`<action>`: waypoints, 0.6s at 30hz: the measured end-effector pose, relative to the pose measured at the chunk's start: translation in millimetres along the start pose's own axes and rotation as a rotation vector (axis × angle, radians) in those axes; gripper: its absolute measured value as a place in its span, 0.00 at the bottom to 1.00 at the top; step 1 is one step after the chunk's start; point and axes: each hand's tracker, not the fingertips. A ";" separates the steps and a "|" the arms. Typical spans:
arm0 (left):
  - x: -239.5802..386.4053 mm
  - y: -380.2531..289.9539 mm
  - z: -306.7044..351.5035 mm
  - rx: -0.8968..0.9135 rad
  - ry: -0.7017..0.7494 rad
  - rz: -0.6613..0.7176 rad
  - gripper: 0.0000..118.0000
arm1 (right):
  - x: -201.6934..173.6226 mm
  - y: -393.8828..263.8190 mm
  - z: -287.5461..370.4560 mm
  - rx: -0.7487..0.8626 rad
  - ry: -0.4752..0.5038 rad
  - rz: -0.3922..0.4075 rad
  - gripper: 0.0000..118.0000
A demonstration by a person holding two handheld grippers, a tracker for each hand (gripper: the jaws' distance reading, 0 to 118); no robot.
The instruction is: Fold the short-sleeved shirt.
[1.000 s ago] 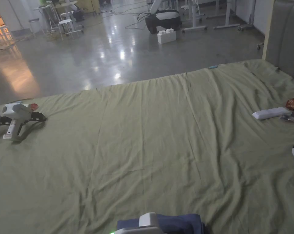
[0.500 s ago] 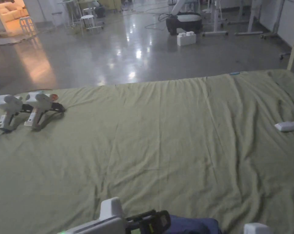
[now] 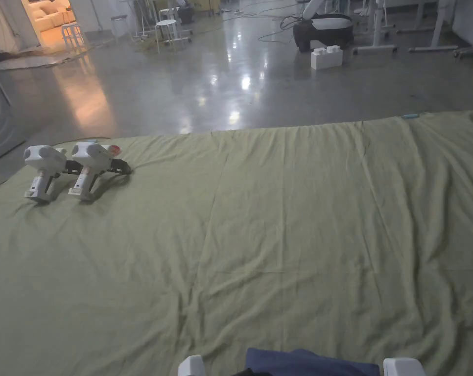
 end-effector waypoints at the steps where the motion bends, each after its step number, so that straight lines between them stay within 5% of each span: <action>1: 0.6 0.0 -3.6 0.020 -0.036 0.013 0.94 | 0.9 -0.4 -0.1 0.001 0.003 -0.003 0.00; 3: 1.0 4.0 -8.4 0.045 -0.051 0.079 0.88 | 1.4 -0.1 -0.6 -0.001 0.006 -0.007 0.00; 5: 2.6 5.4 -14.5 0.037 -0.032 0.093 0.42 | 0.3 0.8 -0.5 -0.005 0.001 -0.005 0.00; 6: 6.7 3.1 -18.2 0.031 0.023 0.077 0.30 | -0.6 0.9 -0.3 -0.007 -0.004 -0.003 0.00; 8: 15.6 -0.7 -20.0 0.013 0.055 -0.011 0.24 | -1.4 0.7 -0.9 -0.008 -0.011 0.002 0.00; 12: 14.1 6.8 1.2 0.042 -0.019 0.120 0.20 | -13.7 0.5 16.0 0.052 -0.021 -0.038 0.00; 14: 15.1 16.2 35.4 0.096 -0.073 0.135 0.20 | -26.2 -6.0 58.4 0.255 0.095 -0.062 0.00; 16: 12.9 28.8 91.5 0.196 -0.080 0.097 0.20 | -32.1 -4.9 86.3 0.267 0.205 -0.060 0.00; 18: -1.6 50.8 151.7 0.253 -0.015 0.114 0.20 | -34.5 -10.4 104.7 0.258 0.191 -0.030 0.00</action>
